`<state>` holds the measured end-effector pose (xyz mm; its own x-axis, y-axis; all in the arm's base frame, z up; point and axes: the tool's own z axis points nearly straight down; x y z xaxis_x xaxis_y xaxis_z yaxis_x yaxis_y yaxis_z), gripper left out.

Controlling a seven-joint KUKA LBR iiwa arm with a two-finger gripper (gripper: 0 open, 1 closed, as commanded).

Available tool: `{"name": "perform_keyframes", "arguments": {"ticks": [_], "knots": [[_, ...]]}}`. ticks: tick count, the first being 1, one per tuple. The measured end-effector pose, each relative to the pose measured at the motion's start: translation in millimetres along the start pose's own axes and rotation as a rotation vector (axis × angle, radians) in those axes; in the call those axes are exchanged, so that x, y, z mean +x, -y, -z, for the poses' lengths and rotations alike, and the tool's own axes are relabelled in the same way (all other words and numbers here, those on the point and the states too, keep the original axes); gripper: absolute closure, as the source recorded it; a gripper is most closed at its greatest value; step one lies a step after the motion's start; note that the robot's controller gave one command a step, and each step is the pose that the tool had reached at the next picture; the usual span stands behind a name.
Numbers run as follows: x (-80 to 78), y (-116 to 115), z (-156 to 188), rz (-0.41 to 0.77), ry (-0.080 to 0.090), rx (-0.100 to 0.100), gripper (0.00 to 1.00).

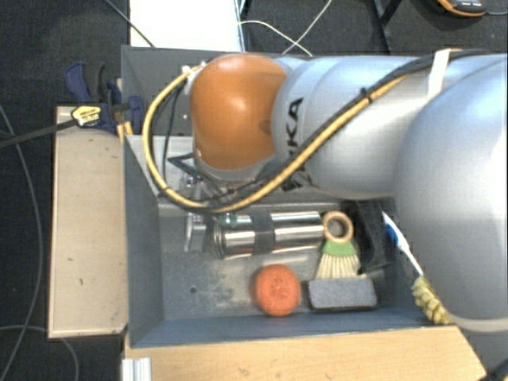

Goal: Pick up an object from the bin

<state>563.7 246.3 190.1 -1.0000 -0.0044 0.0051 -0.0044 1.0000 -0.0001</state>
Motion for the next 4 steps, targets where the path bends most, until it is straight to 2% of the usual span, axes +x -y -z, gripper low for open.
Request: {"name": "perform_keyframes", "arguments": {"ticks": [1, 2, 3, 4], "knots": [[-1.8, 2, 5, -0.007, 0.007, -0.002, 0.0], [-10.5, 76, -120, 0.124, 0.005, -0.001, 0.0], [-27.6, 74, -65, -0.08, 0.02, -0.009, 0.0], [-25.4, 139, -89, 0.113, 0.007, -0.002, 0.0]]}}
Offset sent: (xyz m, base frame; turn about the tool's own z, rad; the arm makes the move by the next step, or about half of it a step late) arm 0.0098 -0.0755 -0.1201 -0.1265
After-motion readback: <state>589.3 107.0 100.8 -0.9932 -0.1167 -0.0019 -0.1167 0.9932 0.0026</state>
